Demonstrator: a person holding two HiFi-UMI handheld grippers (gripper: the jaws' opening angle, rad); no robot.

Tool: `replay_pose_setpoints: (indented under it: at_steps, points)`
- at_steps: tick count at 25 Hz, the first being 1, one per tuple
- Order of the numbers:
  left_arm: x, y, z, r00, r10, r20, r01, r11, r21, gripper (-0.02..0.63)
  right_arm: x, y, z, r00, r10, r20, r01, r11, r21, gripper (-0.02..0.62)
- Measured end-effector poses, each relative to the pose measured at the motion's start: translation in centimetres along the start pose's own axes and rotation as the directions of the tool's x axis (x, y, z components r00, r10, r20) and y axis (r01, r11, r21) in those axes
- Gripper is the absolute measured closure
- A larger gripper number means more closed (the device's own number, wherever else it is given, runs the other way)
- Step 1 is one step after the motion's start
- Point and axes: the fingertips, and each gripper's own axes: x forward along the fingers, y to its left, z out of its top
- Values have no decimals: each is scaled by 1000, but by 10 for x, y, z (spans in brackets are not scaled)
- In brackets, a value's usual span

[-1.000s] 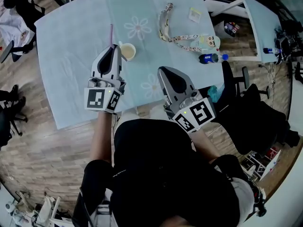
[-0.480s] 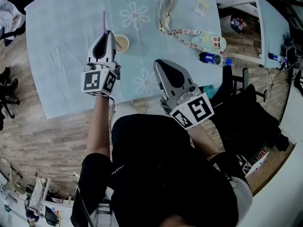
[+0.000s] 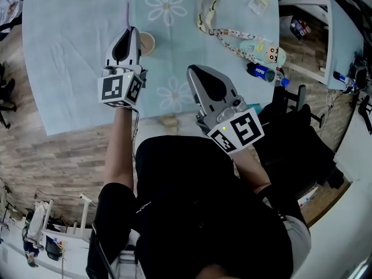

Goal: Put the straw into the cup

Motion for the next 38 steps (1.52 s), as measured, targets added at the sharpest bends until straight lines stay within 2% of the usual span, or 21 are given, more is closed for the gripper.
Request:
replay_pose_setpoints:
  at_steps: [15,19,24,27,30,32,38]
  points:
    - [-4,10,-41,994,84,-71,-79,995,66,575,13,-24,-17,997,38,-70,-35,999,37,586]
    - [-5,13,-43,992,104,-70,-99,993,72,575,13,-32,-15,997,31,-66,-29,999,33,586]
    - [1,19,-44,988,129,-86,-119,986,115,575,9,-36,-15,998,21,-66,-18,999,34,586]
    - [4,24,-44,986,140,-90,-130,986,108,569,8,-36,-15,998,17,-68,-15,999,36,586]
    - [9,28,-45,985,138,-99,-129,988,87,538,8,-36,-15,998,11,-66,-9,999,38,586]
    - [11,28,-47,986,128,-107,-121,990,76,492,8,-35,-15,998,8,-63,-6,999,36,586]
    - [0,34,-53,982,128,-142,-121,991,55,434,8,-23,-9,999,2,-37,-1,1000,24,586]
